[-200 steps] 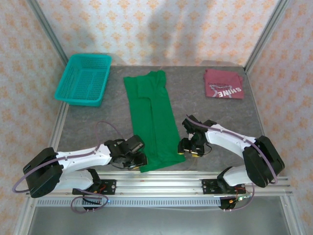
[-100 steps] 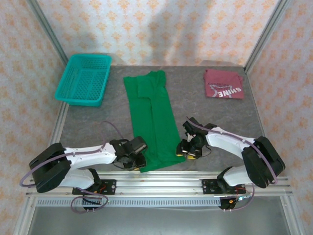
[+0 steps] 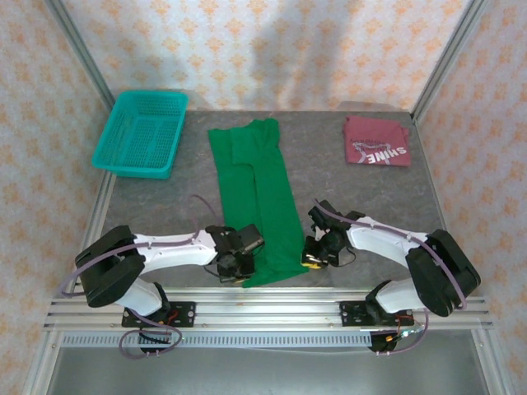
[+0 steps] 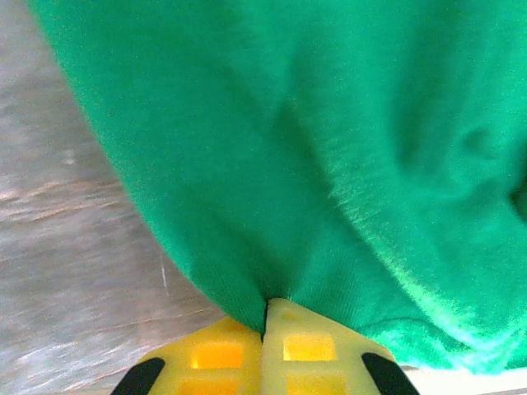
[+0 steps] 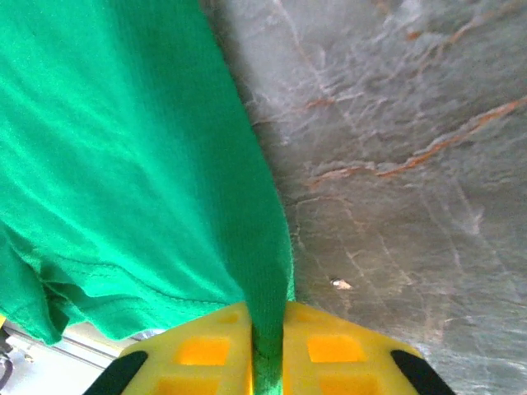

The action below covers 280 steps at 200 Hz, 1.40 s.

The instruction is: Fold and stack the t-shirts

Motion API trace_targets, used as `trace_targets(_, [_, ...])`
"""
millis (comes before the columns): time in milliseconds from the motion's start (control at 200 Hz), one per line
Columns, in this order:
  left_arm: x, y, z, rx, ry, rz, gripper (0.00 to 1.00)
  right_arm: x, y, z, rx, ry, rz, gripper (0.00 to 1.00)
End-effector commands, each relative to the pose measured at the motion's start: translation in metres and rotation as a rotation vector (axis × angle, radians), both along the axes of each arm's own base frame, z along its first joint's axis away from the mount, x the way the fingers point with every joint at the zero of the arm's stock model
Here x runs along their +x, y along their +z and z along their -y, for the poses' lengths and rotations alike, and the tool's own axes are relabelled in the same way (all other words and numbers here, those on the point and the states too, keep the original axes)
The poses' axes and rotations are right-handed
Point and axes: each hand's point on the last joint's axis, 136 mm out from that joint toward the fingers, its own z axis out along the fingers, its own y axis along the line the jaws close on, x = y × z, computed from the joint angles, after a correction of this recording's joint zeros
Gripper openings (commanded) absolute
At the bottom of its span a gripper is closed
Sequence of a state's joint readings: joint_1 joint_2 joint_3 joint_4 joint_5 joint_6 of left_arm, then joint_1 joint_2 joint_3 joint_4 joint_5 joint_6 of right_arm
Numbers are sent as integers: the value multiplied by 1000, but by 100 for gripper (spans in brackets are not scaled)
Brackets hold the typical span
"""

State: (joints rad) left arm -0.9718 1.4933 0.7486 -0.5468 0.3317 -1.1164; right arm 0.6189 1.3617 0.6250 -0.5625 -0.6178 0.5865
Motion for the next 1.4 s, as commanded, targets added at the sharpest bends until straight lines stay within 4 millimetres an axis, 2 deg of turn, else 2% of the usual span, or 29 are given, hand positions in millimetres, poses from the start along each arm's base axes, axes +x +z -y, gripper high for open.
trace_targets(0, [13,7,23,-71,-24,89,0,-3,6,5,-11,-13,11,8])
trace_targets(185, [6,17,-1,-32,13,110,0,-5,17,6,-5,-36,18,1])
trace_targets(315, [10,35,-15,-12,35,164,0,4,32,6,-15,-50,56,0])
trace_targets(410, [18,50,-15,-23,42,197,0,16,46,1,-9,-59,93,0])
trace_targets(525, [34,71,-26,-1,84,261,0,36,67,-2,-25,-60,153,0])
trace_targets(625, [54,90,-29,-55,140,299,0,58,84,-10,-12,-68,199,0])
trace_targets(946, [113,134,-54,-68,182,369,0,125,101,-29,-58,-30,224,0])
trace_targets(1136, [142,135,-74,-59,218,365,0,167,103,-26,-66,-60,241,0])
trace_targets(1396, [175,131,-92,-54,238,355,0,211,97,-26,-75,-77,230,0])
